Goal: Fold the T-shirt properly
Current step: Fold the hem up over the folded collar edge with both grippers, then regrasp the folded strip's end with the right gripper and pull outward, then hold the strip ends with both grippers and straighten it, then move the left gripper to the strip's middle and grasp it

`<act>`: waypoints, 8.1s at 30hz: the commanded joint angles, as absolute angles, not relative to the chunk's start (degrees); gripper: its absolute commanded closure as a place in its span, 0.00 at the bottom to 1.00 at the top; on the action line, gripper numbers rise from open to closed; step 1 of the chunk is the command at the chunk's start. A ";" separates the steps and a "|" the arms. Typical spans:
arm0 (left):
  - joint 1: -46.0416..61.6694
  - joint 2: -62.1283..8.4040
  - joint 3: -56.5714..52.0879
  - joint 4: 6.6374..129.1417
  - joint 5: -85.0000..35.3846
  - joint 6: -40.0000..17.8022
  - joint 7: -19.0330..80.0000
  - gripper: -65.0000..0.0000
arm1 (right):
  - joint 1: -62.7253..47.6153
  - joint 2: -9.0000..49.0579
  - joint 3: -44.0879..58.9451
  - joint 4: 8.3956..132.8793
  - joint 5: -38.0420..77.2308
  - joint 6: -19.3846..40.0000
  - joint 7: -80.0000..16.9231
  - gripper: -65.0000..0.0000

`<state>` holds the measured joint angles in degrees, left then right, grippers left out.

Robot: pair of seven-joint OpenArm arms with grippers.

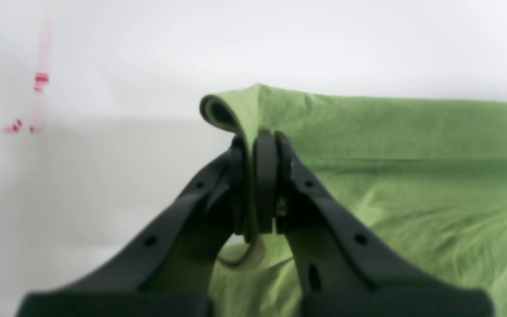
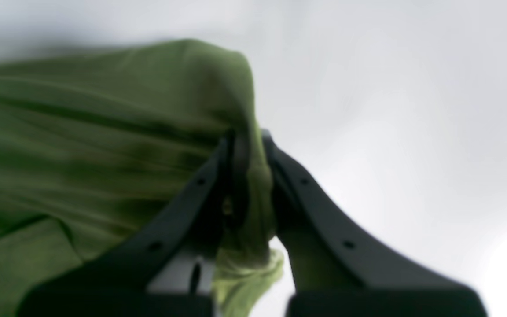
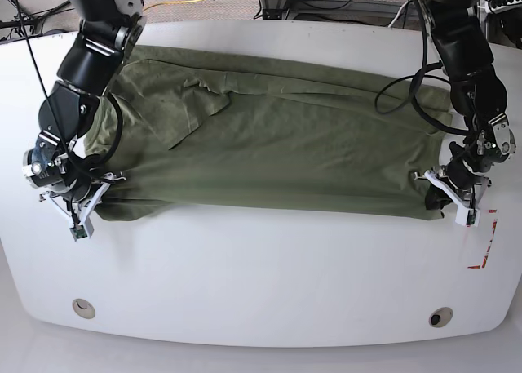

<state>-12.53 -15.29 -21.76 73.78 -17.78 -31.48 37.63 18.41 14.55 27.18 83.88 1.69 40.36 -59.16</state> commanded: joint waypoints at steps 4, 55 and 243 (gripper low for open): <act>-12.26 -16.40 -21.93 77.58 -18.24 -34.51 35.91 1.00 | 12.79 14.55 28.53 99.30 4.70 40.00 -65.63 1.00; 4.62 -13.93 -25.54 102.81 -18.07 -38.29 52.18 0.39 | -2.51 8.48 44.53 108.62 29.23 40.00 -73.89 0.30; 0.75 7.43 -5.76 102.73 -34.59 -35.30 72.57 0.94 | -6.55 8.40 33.80 91.12 24.13 40.00 -60.88 0.70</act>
<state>1.32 6.22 -6.70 102.80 -35.07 -35.38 73.97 -6.85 8.01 33.69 90.70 24.62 40.27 -60.05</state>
